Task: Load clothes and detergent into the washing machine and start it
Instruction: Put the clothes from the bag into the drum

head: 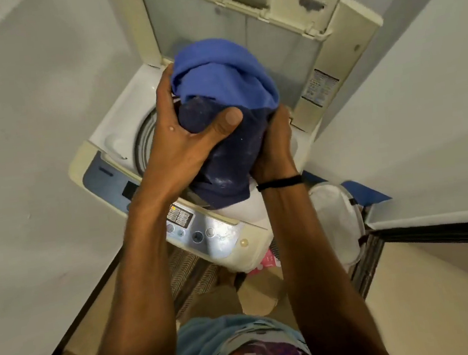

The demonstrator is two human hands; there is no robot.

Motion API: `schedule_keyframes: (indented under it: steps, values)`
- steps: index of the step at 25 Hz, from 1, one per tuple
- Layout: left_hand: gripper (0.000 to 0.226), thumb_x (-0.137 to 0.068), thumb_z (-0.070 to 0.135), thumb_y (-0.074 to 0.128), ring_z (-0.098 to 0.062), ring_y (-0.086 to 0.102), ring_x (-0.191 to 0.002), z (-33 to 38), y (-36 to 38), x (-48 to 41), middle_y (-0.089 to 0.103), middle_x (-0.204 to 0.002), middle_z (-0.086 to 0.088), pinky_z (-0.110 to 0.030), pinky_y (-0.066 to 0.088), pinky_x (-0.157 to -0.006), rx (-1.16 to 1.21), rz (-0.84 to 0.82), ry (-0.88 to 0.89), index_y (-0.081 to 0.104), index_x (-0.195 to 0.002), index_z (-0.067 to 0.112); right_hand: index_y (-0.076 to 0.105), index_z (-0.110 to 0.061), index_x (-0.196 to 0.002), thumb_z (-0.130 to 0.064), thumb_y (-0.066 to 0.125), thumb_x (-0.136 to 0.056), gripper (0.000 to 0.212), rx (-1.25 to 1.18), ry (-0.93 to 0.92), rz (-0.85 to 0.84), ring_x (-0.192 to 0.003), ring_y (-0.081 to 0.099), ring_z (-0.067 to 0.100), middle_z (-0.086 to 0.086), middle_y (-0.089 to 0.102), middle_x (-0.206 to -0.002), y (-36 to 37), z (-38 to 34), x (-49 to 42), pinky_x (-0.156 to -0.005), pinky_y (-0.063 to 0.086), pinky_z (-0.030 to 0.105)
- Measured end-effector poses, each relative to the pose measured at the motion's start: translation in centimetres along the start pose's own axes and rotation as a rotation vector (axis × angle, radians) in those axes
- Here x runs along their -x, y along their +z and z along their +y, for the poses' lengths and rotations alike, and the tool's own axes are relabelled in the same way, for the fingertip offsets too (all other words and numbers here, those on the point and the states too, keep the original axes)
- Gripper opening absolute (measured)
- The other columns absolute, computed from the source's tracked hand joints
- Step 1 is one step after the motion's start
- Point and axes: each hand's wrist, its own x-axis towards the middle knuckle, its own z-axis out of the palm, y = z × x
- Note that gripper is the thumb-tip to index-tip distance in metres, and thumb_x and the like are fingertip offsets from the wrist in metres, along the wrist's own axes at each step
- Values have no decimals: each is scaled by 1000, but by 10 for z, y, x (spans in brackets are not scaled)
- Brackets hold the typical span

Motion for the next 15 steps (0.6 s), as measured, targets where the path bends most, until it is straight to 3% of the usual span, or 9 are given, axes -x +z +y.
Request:
schedule_keyframes:
  steps: [4, 7, 8, 10, 12, 14, 15]
  values:
    - [83, -77, 44, 77, -5, 58, -121, -6, -29, -20, 56, -139, 7, -31, 50, -104, 95, 185, 8, 38, -146, 20, 54, -12, -133, -44, 31, -103, 49, 26, -72, -96, -116, 59, 31, 17, 59, -132, 38, 9, 9, -102, 48, 44]
    - [73, -78, 45, 78, -6, 64, -114, -3, -46, -31, 62, -131, 9, -34, 54, -98, 177, 199, -18, 47, -140, 24, 60, -14, -129, -47, 38, -99, 50, 65, -5, -134, -116, 62, 33, 16, 64, -128, 49, 3, 14, -97, 52, 43]
    - [71, -78, 46, 79, -6, 65, -112, -2, -50, -35, 64, -129, 9, -34, 55, -96, 199, 207, -16, 49, -138, 24, 63, -16, -126, -49, 39, -98, 49, 91, 9, -131, -113, 64, 32, 13, 68, -122, 52, -1, 15, -96, 53, 43]
    - [69, -75, 48, 80, -8, 68, -108, -4, -56, -48, 66, -125, 9, -34, 57, -92, 246, 227, -27, 54, -134, 24, 68, -18, -106, -45, 41, -98, 39, 140, -6, -120, -89, 69, 25, 4, 75, -93, 55, -6, 11, -78, 57, 36]
    - [75, -70, 56, 80, -10, 69, -107, -21, -55, -65, 67, -125, 8, -36, 57, -91, 247, 243, -104, 54, -133, 25, 60, -17, -82, -38, 46, -96, 29, 151, 27, -67, -64, 59, 18, 0, 62, -66, 52, -6, 3, -62, 50, 29]
    - [94, -65, 71, 74, -16, 63, -117, -49, -51, -78, 60, -136, 5, -42, 53, -97, 97, 248, -268, 45, -142, 25, 57, -17, -74, -37, 50, -93, 28, 370, 37, 45, -60, 58, 21, 4, 58, -66, 35, 2, -13, -62, 52, 32]
    - [106, -64, 76, 69, -23, 56, -127, -65, -47, -79, 52, -146, -1, -46, 49, -103, -55, 234, -386, 33, -149, 24, 60, -17, -78, -37, 51, -91, 26, 613, 4, 99, -67, 64, 25, 8, 64, -74, 19, 10, -21, -65, 57, 36]
